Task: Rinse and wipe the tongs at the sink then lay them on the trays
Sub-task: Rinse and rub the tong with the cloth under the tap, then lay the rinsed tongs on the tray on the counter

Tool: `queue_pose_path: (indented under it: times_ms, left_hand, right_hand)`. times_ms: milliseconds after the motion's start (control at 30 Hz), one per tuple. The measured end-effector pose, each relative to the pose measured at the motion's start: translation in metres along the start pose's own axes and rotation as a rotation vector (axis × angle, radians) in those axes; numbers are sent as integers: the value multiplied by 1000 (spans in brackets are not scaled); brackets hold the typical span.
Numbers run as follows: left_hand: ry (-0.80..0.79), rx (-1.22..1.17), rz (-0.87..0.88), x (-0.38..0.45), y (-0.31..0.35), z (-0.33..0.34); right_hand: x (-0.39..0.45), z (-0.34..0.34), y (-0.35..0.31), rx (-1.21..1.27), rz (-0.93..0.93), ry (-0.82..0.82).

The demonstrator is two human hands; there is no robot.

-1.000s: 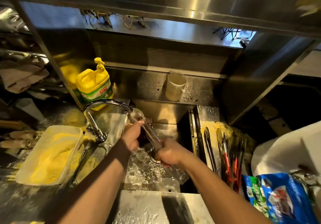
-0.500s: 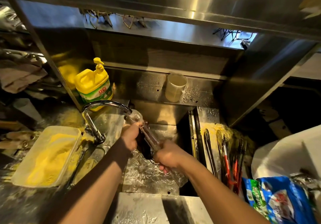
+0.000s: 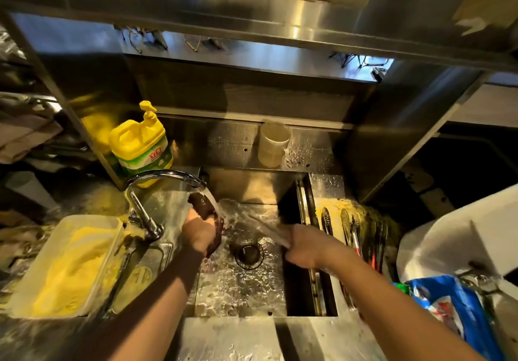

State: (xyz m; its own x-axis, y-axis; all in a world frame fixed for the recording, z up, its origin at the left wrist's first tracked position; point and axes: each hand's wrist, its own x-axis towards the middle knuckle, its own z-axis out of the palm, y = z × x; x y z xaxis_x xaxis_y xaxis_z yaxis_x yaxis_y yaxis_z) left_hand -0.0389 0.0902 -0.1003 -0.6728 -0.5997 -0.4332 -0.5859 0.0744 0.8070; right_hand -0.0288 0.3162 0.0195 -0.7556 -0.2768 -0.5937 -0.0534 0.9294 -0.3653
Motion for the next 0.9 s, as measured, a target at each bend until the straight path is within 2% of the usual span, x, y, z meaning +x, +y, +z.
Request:
queue_pose_path:
  times_ms: [133, 267, 333, 467, 533, 733, 900]
  left_hand:
    - [-149, -202, -109, -6, -13, -4]
    - [-331, -306, -70, -16, -11, -9]
    - [-417, -325, -46, -22, -6, -12]
    - [-472, -359, 35, -36, 11, -14]
    - [-526, -338, 73, -50, 23, -9]
    - [-610, -277, 151, -96, 61, 28]
    - [-782, -253, 224, -156, 81, 74]
  right_hand:
    - [0, 8, -1, -375, 36, 320]
    - [-1, 24, -9, -410, 21, 406]
    - [-3, 28, -10, -244, 10, 382]
    - [-17, 28, -11, 482, -11, 250]
    - [-33, 27, -7, 716, 30, 202]
    - [-85, 18, 23, 878, 113, 336]
    - [-144, 13, 70, 894, 167, 497]
